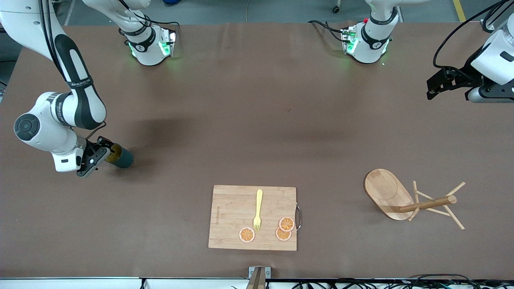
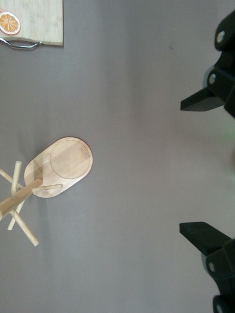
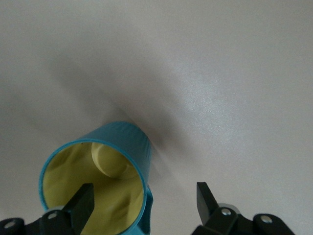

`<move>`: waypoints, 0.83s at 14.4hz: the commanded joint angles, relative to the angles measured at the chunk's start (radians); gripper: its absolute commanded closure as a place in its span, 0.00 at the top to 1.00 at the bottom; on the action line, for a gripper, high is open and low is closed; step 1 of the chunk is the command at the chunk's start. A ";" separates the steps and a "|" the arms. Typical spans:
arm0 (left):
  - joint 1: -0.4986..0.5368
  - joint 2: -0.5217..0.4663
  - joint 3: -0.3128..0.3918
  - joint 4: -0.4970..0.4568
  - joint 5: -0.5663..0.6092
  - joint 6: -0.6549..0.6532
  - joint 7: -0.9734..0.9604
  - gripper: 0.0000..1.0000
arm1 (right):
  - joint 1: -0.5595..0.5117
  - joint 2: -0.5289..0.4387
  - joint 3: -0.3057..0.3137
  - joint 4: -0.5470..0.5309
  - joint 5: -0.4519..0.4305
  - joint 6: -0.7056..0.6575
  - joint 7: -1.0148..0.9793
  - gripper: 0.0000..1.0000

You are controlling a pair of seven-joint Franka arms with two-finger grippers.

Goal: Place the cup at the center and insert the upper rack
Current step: 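Lower the right gripper and grasp the teal mug rim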

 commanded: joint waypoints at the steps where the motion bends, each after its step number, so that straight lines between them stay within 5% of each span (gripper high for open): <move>1: 0.003 -0.013 -0.006 -0.008 0.020 0.006 -0.012 1.00 | -0.006 0.009 0.006 -0.011 0.006 0.032 -0.020 0.87; 4: 0.003 -0.013 -0.006 -0.008 0.020 0.006 -0.012 1.00 | -0.003 0.018 0.007 -0.011 0.006 0.040 -0.020 0.71; 9: 0.003 -0.013 -0.008 -0.008 0.020 0.006 -0.012 1.00 | -0.006 0.024 0.009 -0.011 0.008 0.038 -0.017 0.06; 12: 0.003 -0.013 -0.008 -0.011 0.020 0.006 -0.012 1.00 | -0.006 0.024 0.009 -0.010 0.008 0.029 -0.016 0.00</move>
